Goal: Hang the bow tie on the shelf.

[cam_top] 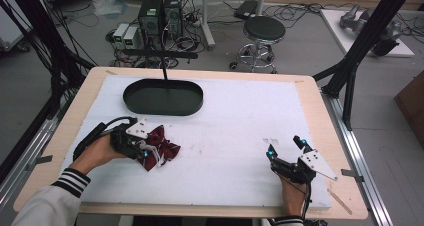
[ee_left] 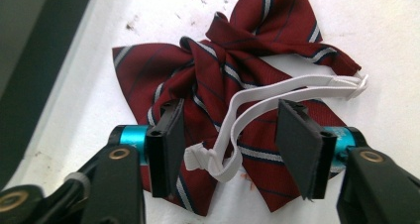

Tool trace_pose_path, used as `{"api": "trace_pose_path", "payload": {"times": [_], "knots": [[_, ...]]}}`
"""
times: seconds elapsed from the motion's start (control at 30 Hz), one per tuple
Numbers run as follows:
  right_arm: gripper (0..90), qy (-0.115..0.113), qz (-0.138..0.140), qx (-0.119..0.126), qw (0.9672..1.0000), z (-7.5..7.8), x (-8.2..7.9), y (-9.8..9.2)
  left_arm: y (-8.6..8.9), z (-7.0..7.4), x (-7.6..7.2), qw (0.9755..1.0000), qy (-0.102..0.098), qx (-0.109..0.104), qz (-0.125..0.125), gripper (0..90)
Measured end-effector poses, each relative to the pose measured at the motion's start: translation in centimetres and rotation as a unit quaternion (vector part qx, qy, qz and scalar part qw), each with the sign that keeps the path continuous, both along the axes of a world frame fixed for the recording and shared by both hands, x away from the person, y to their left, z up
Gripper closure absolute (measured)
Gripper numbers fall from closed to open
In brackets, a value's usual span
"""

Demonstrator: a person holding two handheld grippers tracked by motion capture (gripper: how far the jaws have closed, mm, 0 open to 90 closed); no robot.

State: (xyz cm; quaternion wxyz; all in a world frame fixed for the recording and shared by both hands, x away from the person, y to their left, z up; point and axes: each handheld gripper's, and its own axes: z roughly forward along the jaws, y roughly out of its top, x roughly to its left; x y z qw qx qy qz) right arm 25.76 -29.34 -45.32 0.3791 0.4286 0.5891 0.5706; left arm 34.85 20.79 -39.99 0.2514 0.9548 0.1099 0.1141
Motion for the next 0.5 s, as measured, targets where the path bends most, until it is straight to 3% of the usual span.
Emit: {"api": "trace_pose_path", "payload": {"times": [0.13, 0.2, 0.27, 0.3, 0.5], "knots": [[5.8, -0.002, -0.002, 0.0, 1.0, 0.0, 0.0, -0.1, -0.3, -0.2, 0.1, 0.9998, 0.004, 0.019, -0.004, 50.5], [5.8, -0.002, -0.001, -0.001, 1.0, 0.0, 0.0, -0.1, -0.5, -0.3, 0.0, 0.9994, -0.009, 0.033, -0.009, 52.6], [5.8, -0.004, 0.0, 0.0, 1.0, 0.0, 0.0, -0.1, -0.7, -0.3, 0.0, 0.9991, -0.009, 0.041, -0.009, 55.3], [5.8, -0.004, 0.0, -0.001, 1.0, 0.0, 0.0, -0.1, -0.7, -0.4, 0.0, 0.9992, -0.008, 0.038, -0.008, 56.1], [5.9, -0.004, -0.001, 0.002, 1.0, 0.0, 0.0, -0.1, -1.2, -0.6, 0.1, 0.9974, -0.002, 0.068, -0.024, 57.3]]}}
